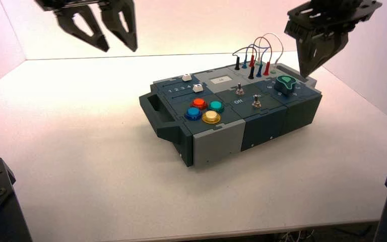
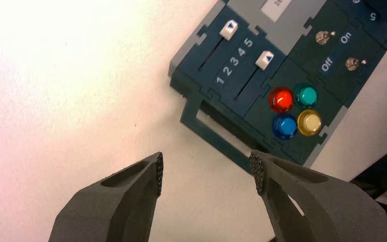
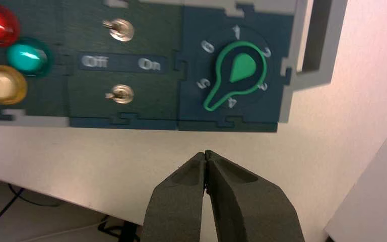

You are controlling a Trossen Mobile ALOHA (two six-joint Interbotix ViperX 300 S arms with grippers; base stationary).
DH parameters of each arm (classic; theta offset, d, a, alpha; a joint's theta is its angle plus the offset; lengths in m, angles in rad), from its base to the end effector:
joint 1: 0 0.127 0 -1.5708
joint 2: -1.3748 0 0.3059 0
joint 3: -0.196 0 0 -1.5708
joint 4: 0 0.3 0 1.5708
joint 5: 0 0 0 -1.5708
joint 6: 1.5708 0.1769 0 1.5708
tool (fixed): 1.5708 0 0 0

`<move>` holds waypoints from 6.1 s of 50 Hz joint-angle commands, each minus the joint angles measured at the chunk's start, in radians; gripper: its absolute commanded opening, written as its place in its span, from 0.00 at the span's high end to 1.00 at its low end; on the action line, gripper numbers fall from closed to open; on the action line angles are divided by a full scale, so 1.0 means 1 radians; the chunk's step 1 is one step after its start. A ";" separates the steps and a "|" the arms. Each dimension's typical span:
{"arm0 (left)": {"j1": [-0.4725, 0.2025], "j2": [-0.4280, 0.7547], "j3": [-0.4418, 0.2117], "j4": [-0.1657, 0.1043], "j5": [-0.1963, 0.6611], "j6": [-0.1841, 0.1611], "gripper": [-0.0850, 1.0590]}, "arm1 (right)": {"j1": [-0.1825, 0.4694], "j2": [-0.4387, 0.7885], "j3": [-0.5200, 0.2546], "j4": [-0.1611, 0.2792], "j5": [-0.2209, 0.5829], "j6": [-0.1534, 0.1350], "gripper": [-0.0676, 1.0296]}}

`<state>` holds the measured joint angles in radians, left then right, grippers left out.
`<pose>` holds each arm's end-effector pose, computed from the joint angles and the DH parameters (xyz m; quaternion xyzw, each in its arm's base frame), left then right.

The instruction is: Turn the knob to position 6.

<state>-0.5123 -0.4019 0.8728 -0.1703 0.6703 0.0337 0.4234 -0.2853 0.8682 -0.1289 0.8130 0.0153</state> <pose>0.2342 -0.1531 0.1309 0.0681 0.5383 -0.2297 0.8080 0.2389 0.0895 0.0932 -0.1916 0.6147 0.1487 0.7505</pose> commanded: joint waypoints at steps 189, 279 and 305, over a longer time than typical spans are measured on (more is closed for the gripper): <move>-0.048 0.167 -0.155 0.000 -0.005 0.051 0.15 | -0.006 0.276 -0.147 0.009 -0.086 -0.044 0.96; -0.048 0.166 -0.153 -0.002 -0.003 0.046 0.15 | 0.018 0.265 -0.161 0.009 -0.118 -0.063 0.96; -0.048 0.166 -0.153 -0.002 0.002 0.046 0.15 | 0.018 0.250 -0.156 0.009 -0.130 -0.063 0.96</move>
<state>-0.5538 -0.2117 0.7394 -0.1703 0.6750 0.0798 0.4357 -0.0138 0.7271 -0.1197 0.6872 -0.0430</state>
